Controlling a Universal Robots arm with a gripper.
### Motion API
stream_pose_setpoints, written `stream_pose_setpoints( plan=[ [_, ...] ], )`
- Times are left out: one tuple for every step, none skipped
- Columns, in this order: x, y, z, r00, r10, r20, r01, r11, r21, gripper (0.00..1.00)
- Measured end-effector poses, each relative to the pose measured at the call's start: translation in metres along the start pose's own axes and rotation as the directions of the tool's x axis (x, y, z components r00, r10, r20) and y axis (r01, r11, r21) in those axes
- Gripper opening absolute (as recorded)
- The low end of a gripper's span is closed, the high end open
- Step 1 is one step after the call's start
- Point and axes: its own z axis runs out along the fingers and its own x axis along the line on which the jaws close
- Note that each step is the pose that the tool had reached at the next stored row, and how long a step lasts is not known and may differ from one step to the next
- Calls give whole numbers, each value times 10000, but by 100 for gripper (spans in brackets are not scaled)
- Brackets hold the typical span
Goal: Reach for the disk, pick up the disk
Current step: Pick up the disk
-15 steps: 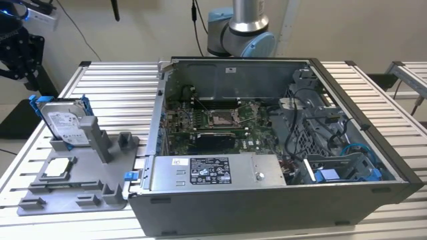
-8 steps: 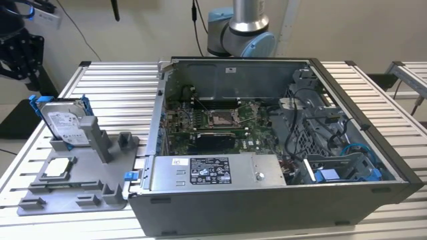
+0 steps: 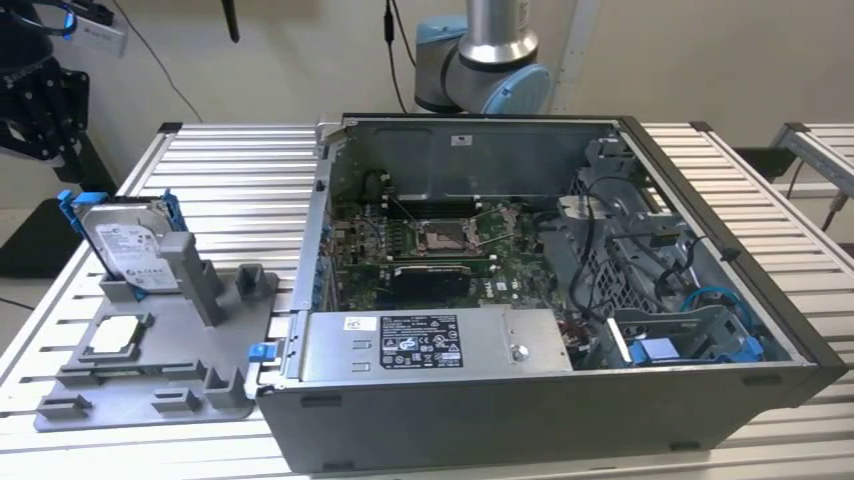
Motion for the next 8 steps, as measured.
stream_pose_setpoints(
  plan=[
    [0,0,0,10000,-2,0,2,10000,0,100],
    [0,0,0,10000,-3,1,3,10000,1,100],
    [0,-1,0,10000,-5,0,5,10000,0,100],
    [0,-1,0,10000,-6,0,6,10000,0,100],
    [0,0,0,10000,-7,0,7,10000,0,100],
    [0,-1,0,10000,-8,0,8,10000,0,100],
    [0,0,0,10000,-9,0,9,10000,-1,100],
    [0,-1,0,10000,-11,-1,11,10000,-1,100]
  ],
)
